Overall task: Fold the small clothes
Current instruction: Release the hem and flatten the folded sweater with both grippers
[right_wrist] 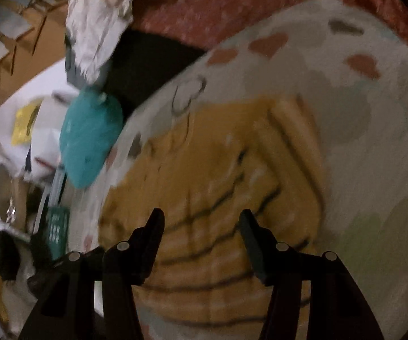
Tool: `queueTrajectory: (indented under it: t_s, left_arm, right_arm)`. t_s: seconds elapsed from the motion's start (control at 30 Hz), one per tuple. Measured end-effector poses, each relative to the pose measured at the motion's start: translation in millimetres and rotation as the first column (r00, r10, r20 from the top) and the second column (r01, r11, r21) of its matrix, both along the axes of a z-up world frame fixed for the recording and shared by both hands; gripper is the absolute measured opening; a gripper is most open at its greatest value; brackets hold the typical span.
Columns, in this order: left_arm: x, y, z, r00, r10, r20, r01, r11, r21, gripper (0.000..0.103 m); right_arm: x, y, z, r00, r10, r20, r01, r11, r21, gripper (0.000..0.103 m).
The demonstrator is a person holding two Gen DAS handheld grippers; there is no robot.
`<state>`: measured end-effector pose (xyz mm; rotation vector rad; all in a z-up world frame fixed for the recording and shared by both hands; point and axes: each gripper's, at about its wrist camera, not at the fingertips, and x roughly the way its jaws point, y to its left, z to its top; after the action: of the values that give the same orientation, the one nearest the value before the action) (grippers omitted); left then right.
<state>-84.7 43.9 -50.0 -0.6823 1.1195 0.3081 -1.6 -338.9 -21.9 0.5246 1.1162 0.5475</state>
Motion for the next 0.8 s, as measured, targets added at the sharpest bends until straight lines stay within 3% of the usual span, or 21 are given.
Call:
queueTrajectory:
  t_s: [0.13, 0.23, 0.4, 0.57, 0.8]
  left_arm:
    - [-3.8, 3.4, -7.6, 1.0, 0.009, -0.004, -0.009, 1.0, 0.002, 0.046]
    - [-5.1, 7.6, -8.0, 1.0, 0.028, 0.002, -0.028, 0.999, -0.033, 0.046]
    - [-23.2, 25.4, -5.3, 0.995, 0.099, 0.031, -0.094, 0.986, -0.139, 0.046]
    - [-51.4, 25.7, 3.0, 0.991, 0.131, 0.041, -0.126, 0.987, -0.104, 0.046]
    - [-85.0, 0.5, 13.3, 0.993, 0.097, 0.068, -0.094, 0.995, -0.045, 0.047]
  right_arm:
    - [2.7, -17.9, -36.7, 0.992, -0.068, -0.103, 0.072, 0.997, 0.033, 0.055]
    - [5.3, -32.2, -39.8, 0.983, -0.13, -0.13, 0.144, 0.984, 0.101, 0.053]
    - [-6.6, -46.1, -8.2, 0.978, -0.205, -0.023, 0.206, 0.978, 0.031, 0.057]
    - [-40.0, -57.4, 2.8, 0.972, -0.236, 0.0, 0.236, 0.972, 0.023, 0.058]
    - [-89.3, -51.4, 5.2, 0.977, -0.21, 0.041, 0.213, 0.974, -0.08, 0.058]
